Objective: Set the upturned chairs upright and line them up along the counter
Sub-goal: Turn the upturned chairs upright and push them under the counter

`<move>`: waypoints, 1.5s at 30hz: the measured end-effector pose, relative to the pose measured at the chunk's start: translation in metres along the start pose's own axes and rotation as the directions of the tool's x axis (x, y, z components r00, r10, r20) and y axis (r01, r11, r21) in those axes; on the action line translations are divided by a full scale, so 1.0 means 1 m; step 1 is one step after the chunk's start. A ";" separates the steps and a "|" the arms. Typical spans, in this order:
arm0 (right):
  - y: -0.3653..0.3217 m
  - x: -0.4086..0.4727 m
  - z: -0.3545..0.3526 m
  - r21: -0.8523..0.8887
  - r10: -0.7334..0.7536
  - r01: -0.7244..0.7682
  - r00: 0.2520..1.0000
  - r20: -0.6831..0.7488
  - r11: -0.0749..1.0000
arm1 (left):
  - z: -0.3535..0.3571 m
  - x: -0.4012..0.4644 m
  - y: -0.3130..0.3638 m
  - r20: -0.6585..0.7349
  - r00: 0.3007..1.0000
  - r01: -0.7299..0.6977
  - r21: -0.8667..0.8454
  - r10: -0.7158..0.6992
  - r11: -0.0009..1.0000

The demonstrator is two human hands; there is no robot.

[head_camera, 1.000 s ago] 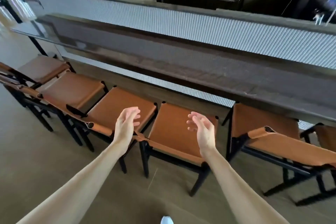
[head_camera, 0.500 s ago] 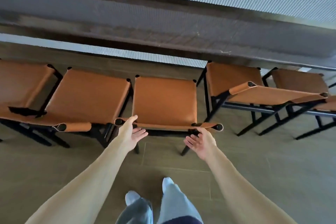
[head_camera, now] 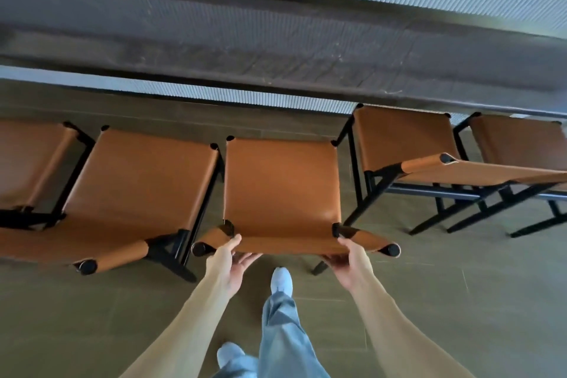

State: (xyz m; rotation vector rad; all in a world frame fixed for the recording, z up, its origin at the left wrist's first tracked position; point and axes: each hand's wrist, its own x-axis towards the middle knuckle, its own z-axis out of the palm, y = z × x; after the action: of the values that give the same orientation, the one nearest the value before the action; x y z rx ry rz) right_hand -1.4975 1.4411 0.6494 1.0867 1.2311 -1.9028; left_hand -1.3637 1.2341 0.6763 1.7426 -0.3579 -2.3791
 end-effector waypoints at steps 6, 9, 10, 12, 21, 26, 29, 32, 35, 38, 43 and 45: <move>-0.001 0.009 0.004 0.077 -0.004 0.009 0.998 -0.055 0.997 | 0.012 0.011 0.011 -0.020 1.000 -0.019 0.001 0.019 1.000; -0.010 0.020 0.027 0.116 -0.005 0.006 1.000 -0.012 0.993 | 0.032 0.024 0.029 0.000 0.999 -0.052 -0.006 0.052 0.999; -0.016 0.025 0.038 0.123 -0.013 0.014 1.000 -0.008 0.992 | 0.041 0.029 0.037 0.004 0.998 -0.059 -0.006 0.059 0.998; -0.029 0.034 0.057 0.117 -0.029 0.029 1.000 -0.002 0.993 | 0.060 0.037 0.050 0.043 0.997 -0.068 -0.007 0.068 0.998; -0.089 0.079 0.124 0.081 -0.077 0.074 0.996 0.037 0.994 | 0.135 0.084 0.085 0.089 0.992 -0.085 -0.040 0.088 0.996; -0.103 0.098 0.147 0.068 -0.069 0.065 0.996 0.060 0.996 | 0.154 0.103 0.103 0.084 0.990 -0.109 -0.029 0.112 0.994; -0.104 0.100 0.152 0.060 -0.050 0.046 0.996 0.078 0.997 | 0.156 0.109 0.108 0.075 0.992 -0.104 -0.026 0.106 0.994; -0.106 0.101 0.152 0.064 -0.039 0.034 0.996 0.079 0.997 | 0.157 0.108 0.110 0.074 0.992 -0.106 -0.017 0.106 0.994; -0.109 0.099 0.155 0.055 -0.036 0.031 0.995 0.089 0.998 | 0.158 0.109 0.110 0.071 0.991 -0.114 -0.024 0.116 0.993; -0.111 0.104 0.159 0.054 -0.042 0.036 0.993 0.112 0.998 | 0.163 0.109 0.113 0.091 0.989 -0.117 -0.030 0.119 0.993; -0.110 0.106 0.152 0.033 -0.031 0.027 0.992 0.126 0.999 | 0.160 0.108 0.106 0.108 0.984 -0.141 0.001 0.140 0.990; -0.110 0.103 0.145 -0.009 -0.029 0.031 0.986 0.164 0.999 | 0.157 0.105 0.104 0.151 0.977 -0.160 0.043 0.151 0.986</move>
State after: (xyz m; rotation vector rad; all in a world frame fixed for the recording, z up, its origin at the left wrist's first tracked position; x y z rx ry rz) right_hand -1.6809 1.3419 0.6380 0.8906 1.1698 -1.9629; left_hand -1.5457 1.1198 0.6556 1.5032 -0.5639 -2.4107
